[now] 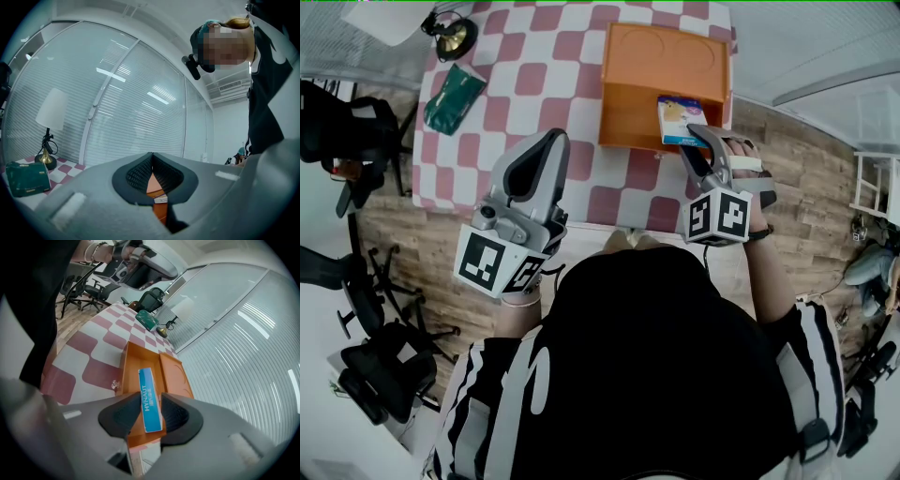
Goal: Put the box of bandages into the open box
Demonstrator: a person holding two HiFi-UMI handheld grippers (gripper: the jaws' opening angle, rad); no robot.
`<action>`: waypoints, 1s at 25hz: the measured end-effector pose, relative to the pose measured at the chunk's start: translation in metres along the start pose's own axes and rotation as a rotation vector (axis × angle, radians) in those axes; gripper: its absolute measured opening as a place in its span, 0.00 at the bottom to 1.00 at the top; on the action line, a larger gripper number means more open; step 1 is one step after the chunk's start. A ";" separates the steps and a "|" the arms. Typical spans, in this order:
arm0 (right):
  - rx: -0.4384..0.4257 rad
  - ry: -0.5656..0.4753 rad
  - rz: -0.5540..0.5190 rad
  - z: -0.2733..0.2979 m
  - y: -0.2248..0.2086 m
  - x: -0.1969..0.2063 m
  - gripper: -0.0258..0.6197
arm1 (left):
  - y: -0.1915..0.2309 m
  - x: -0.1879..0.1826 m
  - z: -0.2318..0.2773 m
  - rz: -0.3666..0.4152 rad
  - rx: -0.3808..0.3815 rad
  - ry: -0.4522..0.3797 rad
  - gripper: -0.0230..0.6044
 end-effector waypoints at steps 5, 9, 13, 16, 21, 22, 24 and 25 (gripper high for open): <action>-0.022 -0.004 0.010 -0.002 0.003 0.000 0.24 | -0.002 0.001 0.001 0.000 0.005 0.005 0.04; -0.038 -0.017 0.018 -0.002 0.006 -0.003 0.25 | -0.001 0.001 0.002 0.003 0.010 0.006 0.04; -0.052 -0.012 0.012 -0.003 0.011 -0.004 0.25 | -0.003 0.000 0.003 0.007 0.023 0.007 0.04; -0.060 -0.018 0.016 -0.004 0.016 -0.007 0.25 | -0.004 0.001 0.003 0.007 0.028 0.008 0.04; -0.074 -0.013 0.020 -0.002 0.022 -0.007 0.26 | -0.008 0.002 0.004 0.006 0.036 0.010 0.04; -0.074 -0.012 0.020 -0.002 0.023 -0.007 0.26 | -0.008 0.002 0.004 0.006 0.037 0.010 0.04; -0.075 -0.011 0.019 -0.002 0.023 -0.006 0.26 | -0.008 0.002 0.004 0.007 0.037 0.008 0.04; -0.076 -0.010 0.019 -0.002 0.024 -0.006 0.26 | -0.009 0.002 0.003 0.007 0.036 0.008 0.04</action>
Point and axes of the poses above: the fingertips, and each gripper's own axes: z forward along the fingers, y to its left, x out of its underside, the point moved 6 cm from there along -z, backward along the fingers, and after that the axes turned 3 degrees about -x, right-handed, at the moved point
